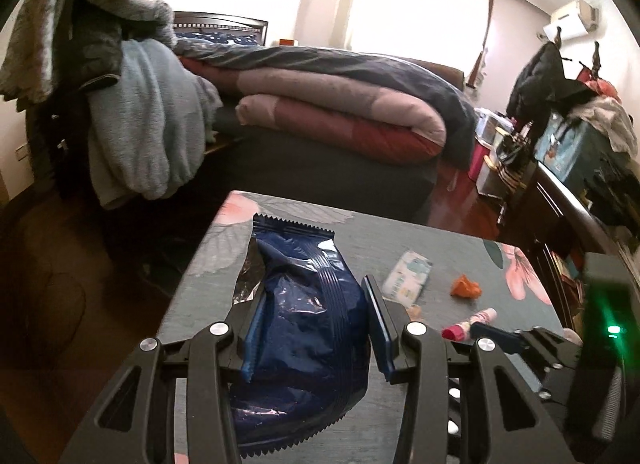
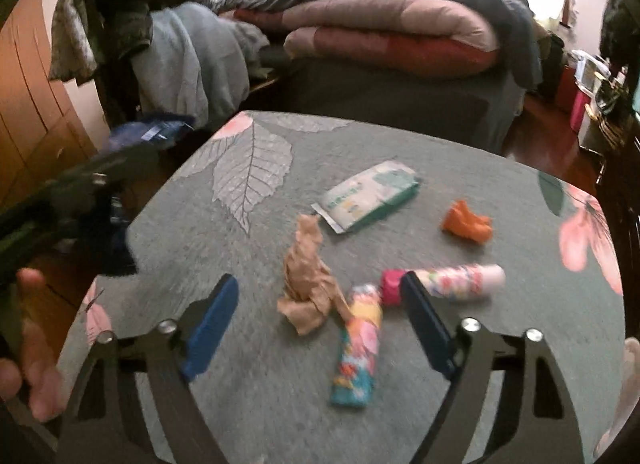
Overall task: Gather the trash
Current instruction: 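Grasp the crumpled tan paper with the right tool while the left tool holds the bag, then carry bag and tan paper over the wastebasket and open both tools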
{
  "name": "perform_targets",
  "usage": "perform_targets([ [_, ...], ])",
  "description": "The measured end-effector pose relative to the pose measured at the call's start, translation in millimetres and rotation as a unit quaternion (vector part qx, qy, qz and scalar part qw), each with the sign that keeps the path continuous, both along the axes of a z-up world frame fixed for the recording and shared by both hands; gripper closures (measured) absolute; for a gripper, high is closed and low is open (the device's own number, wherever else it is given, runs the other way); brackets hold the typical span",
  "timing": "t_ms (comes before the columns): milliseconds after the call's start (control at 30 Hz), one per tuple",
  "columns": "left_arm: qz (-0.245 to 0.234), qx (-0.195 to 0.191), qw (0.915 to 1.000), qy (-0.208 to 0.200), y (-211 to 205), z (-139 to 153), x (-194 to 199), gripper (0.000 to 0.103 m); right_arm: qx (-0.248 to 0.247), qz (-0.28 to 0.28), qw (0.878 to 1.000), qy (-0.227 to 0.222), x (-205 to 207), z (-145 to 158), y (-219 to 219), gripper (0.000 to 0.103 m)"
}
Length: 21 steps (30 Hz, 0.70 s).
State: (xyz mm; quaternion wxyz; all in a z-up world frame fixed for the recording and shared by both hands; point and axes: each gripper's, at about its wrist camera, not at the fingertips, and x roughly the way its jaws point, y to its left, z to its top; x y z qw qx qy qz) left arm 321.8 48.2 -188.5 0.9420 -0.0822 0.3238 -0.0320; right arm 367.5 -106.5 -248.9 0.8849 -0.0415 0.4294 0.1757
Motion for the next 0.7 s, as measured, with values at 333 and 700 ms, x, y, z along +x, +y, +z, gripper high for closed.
perform_targets([
  [333, 0.011, -0.001, 0.9999, 0.006, 16.8, -7.0, -1.6, 0.057, -0.02, 0.004, 0.999, 0.026, 14.7, -26.4, 16.7, 0.08],
  [700, -0.004, 0.003, 1.0, -0.004, 1.0, 4.5, -15.5, 0.057, 0.027, -0.015, 0.999, -0.014, -29.5, 17.7, -24.9, 0.081],
])
